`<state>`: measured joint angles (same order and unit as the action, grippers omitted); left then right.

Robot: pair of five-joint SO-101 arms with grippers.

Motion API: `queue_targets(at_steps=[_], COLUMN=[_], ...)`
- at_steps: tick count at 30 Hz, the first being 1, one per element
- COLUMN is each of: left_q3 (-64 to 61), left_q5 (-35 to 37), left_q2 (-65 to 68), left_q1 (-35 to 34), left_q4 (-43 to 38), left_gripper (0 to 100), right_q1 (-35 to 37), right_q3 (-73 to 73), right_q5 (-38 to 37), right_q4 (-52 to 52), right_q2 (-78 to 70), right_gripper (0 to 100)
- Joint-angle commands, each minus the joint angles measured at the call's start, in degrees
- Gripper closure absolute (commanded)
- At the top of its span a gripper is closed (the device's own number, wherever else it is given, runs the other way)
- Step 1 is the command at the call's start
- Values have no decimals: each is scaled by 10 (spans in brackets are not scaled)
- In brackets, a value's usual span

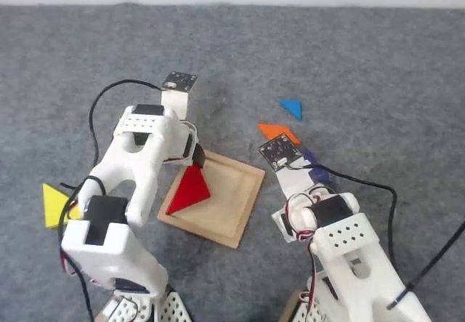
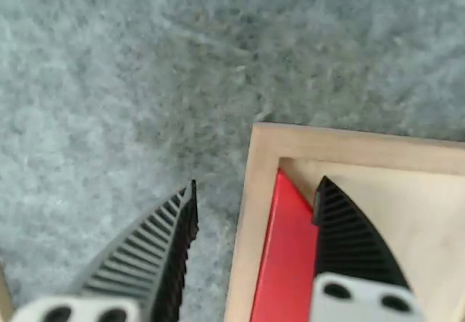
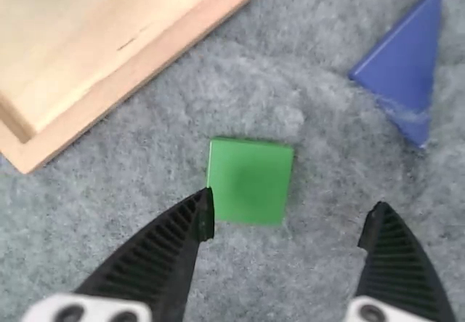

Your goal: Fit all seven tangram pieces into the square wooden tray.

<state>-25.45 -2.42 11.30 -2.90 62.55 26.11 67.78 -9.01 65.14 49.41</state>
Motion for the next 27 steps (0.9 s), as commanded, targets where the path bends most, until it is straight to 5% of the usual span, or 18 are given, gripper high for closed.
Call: queue_targets(at_steps=[1, 10, 16, 24, 27], left_q3=[2, -66, -203, -327, -375], left_q5=[22, -7, -5, -4, -21], left_q2=[-11, -121, -333, -578, -636], left_q1=[-40, -47, -39, -109, -133], left_q4=[9, 11, -41, -42, -44], left_gripper=[750, 750, 746, 746, 746], right_q1=[-25, -44, -45, -67, -89], right_q3=[-22, -152, -165, -185, -225], right_q5=[0, -4, -4, 53, 7], right_q4=[-2, 81, 41, -47, -56], right_q2=[17, 11, 9, -126, -204], right_gripper=[677, 677, 678, 678, 678])
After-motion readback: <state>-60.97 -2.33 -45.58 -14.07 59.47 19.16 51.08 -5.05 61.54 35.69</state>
